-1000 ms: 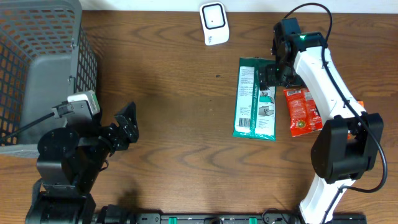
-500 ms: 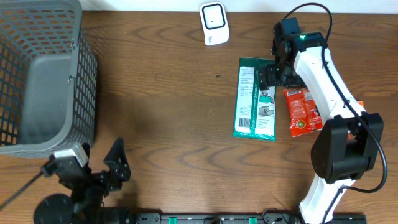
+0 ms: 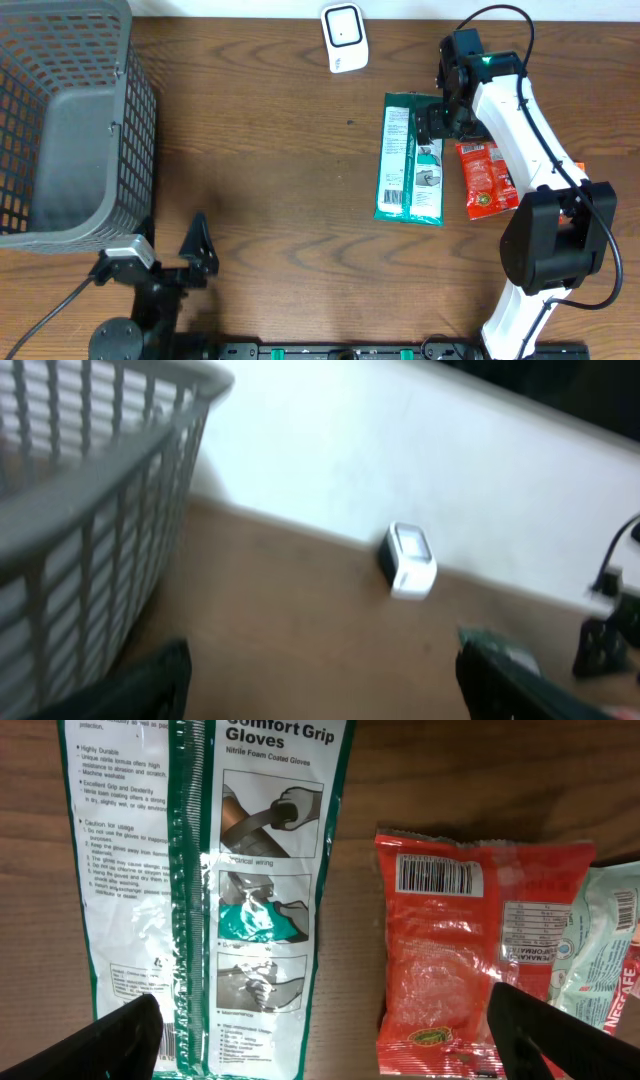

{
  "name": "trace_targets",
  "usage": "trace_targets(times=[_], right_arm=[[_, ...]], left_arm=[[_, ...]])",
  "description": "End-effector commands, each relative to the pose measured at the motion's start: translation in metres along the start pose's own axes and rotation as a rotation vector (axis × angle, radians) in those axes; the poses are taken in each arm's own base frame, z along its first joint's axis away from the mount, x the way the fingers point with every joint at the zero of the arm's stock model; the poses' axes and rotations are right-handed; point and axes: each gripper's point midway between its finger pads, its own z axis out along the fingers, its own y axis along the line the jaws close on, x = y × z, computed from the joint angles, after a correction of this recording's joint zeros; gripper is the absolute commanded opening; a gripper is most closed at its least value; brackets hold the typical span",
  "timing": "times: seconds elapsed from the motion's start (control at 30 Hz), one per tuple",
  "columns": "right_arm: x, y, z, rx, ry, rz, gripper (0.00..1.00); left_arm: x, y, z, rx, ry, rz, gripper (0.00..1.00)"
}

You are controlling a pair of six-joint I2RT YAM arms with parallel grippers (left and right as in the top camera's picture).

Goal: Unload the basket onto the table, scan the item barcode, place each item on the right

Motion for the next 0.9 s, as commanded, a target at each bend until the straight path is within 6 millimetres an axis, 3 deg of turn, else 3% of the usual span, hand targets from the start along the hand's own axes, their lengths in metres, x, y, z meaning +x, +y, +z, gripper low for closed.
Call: trace_targets(times=[0.0,0.1,0.27,0.5,0.63,0.87], right_arm=[[-0.006,-0.003,-0.012,-0.005,-0.035,0.014,0.99],[-0.006,-0.003,-0.012,-0.005,-0.035,0.014,0.99],[-0.006,-0.003,-0.012,-0.005,-0.035,0.014,0.99],[-0.005,-0.003,-0.012,-0.005,-0.034,0.014,0.99],[-0.006,-0.003,-0.012,-0.005,-0.035,0.014,0.99],[-0.006,-0.003,-0.012,-0.005,-0.035,0.014,0.99]], left_arm=[[-0.042,-0.015,0.009,0.094,-0.259,0.033,0.86],[-0.063,-0.022,0.007,0.157,-0.444,0.05,0.86],[-0.05,-0.017,0.015,0.175,-0.499,0.055,0.86],[-0.001,0.002,0.039,0.133,-0.377,0.044,0.86],[0.042,0.019,0.054,0.074,-0.206,0.029,0.86],[0.107,0.042,0.059,-0.015,0.063,0.089,0.86]])
